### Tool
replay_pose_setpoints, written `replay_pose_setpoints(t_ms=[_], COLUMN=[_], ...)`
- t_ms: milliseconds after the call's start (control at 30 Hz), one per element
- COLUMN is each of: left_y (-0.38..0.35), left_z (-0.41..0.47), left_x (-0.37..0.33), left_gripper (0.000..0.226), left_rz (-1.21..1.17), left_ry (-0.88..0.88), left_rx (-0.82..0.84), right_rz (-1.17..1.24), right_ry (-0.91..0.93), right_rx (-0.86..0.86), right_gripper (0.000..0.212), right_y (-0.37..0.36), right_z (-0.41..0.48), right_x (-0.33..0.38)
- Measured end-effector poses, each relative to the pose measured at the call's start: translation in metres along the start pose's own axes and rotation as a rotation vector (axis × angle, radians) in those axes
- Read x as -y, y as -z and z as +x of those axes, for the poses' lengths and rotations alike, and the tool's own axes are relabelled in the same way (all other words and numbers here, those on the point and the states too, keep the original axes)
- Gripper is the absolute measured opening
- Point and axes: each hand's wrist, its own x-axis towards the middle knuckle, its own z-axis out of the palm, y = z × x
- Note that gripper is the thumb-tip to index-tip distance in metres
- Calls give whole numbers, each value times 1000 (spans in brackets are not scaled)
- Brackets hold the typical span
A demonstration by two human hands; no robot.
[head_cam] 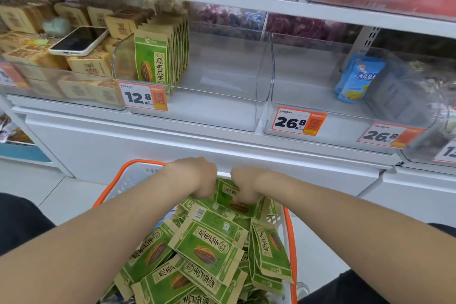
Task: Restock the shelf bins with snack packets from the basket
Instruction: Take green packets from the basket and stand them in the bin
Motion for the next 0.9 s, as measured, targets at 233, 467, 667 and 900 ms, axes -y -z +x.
replay_pose_setpoints(t_ms=[233,467,667,900], left_y=[28,52,61,77], left_z=[-30,-61,-70,-72], left_x=[26,50,66,90], left_gripper=[47,83,51,27], left_rz=[-360,-1014,-1062,-872], left_ry=[216,229,167,130], left_rx=[123,-90,-622,-1021], right_rz=[476,693,834,763], right_ry=[76,131,217,345], right_rx=[-340,-933,-1197,-1222], right_gripper=[56,24,17,26], right_y=[45,45,86,145], right_z=[-19,-27,-29,-20], right_x=[23,58,76,74])
